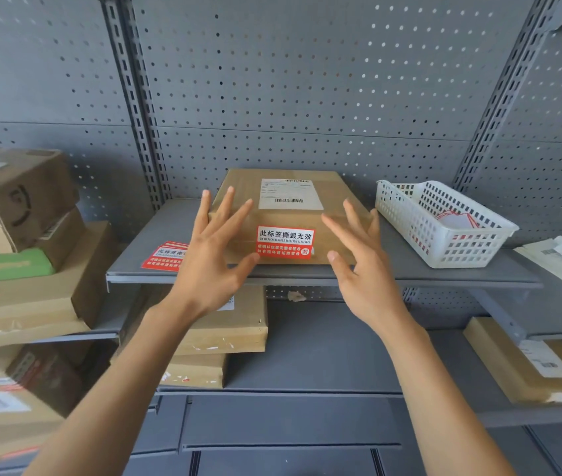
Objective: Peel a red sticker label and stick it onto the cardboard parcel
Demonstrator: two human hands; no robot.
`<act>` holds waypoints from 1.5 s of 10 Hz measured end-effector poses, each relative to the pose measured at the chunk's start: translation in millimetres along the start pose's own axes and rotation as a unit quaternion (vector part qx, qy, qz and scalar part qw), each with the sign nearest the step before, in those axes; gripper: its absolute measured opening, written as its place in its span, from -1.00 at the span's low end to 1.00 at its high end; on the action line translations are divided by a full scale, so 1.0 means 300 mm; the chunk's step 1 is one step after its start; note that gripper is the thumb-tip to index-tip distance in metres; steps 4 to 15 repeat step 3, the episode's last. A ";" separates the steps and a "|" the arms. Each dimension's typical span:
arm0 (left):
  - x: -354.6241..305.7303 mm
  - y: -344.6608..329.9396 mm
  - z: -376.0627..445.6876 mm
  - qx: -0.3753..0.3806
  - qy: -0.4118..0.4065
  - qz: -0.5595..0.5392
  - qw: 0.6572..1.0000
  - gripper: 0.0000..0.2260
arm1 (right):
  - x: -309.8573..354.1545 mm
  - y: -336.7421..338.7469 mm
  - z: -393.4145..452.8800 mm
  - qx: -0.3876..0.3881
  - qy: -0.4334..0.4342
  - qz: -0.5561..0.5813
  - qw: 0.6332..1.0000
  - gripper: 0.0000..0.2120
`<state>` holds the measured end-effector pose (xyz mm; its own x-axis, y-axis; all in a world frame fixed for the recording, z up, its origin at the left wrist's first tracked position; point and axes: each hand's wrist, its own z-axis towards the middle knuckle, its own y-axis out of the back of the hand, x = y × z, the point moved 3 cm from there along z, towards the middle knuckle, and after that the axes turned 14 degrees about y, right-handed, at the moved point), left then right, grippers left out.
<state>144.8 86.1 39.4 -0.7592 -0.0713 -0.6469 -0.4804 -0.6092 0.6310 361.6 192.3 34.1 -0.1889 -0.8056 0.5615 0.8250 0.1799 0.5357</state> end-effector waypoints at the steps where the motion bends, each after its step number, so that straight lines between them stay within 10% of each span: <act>1: 0.013 -0.010 -0.010 0.007 0.004 0.007 1.000 -0.34 | -0.007 -0.009 -0.014 0.010 0.001 -0.012 1.000 -0.42; 15: 0.006 0.029 -0.005 0.039 0.032 -0.024 0.998 -0.46 | -0.005 0.030 -0.021 0.039 0.005 -0.013 0.999 -0.43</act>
